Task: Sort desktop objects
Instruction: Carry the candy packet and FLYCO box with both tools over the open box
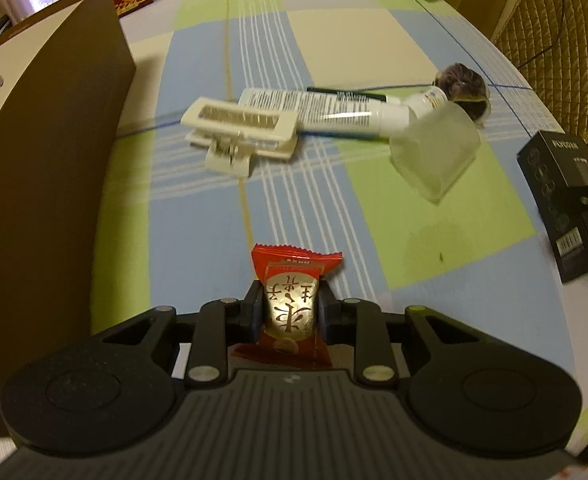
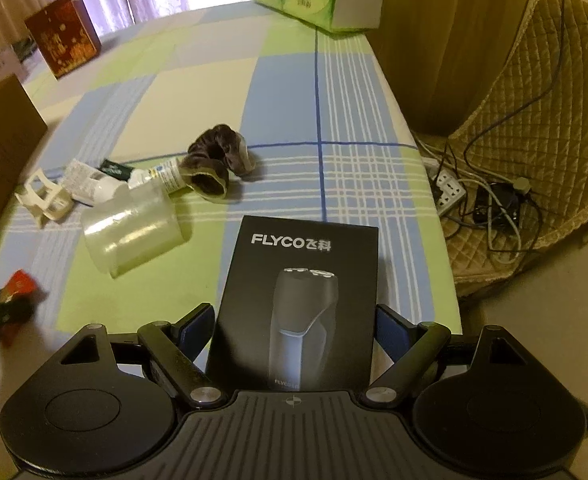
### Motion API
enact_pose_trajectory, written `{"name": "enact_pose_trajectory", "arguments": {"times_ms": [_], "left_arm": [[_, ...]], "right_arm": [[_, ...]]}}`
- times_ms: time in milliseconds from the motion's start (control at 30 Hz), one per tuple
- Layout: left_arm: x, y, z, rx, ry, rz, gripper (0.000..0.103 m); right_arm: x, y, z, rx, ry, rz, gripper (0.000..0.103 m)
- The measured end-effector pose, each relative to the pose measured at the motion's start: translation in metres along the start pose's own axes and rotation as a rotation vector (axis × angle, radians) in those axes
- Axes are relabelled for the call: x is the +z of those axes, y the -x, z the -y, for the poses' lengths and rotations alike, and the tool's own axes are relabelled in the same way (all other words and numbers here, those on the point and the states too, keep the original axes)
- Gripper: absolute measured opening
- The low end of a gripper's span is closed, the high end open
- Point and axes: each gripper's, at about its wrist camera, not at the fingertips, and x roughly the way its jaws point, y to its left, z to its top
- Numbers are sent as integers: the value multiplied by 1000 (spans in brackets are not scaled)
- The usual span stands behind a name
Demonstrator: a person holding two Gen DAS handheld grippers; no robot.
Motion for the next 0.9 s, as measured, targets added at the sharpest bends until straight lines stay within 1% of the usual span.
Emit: {"name": "enact_pose_trajectory", "arguments": {"times_ms": [67, 167, 367, 500, 667, 767, 900], "left_arm": [[-6, 3, 1, 1, 2, 0, 22], [-12, 6, 3, 1, 1, -3, 22], [-25, 14, 7, -13, -9, -6, 22], [-32, 19, 10, -27, -13, -12, 22], [-38, 33, 11, -48, -20, 7, 22], [-38, 44, 9, -60, -17, 34, 22], [-36, 66, 2, -73, 1, 85, 22]], "right_arm": [[-2, -6, -3, -22, 16, -13, 82], [-4, -9, -9, -51, 48, -8, 80], [-13, -3, -17, -49, 85, -17, 78], [-21, 6, -23, -13, 84, -20, 78], [-26, 30, -34, 61, 87, 10, 78], [-26, 44, -44, 108, 85, 26, 78], [-24, 59, -63, 146, 116, 48, 78]]}}
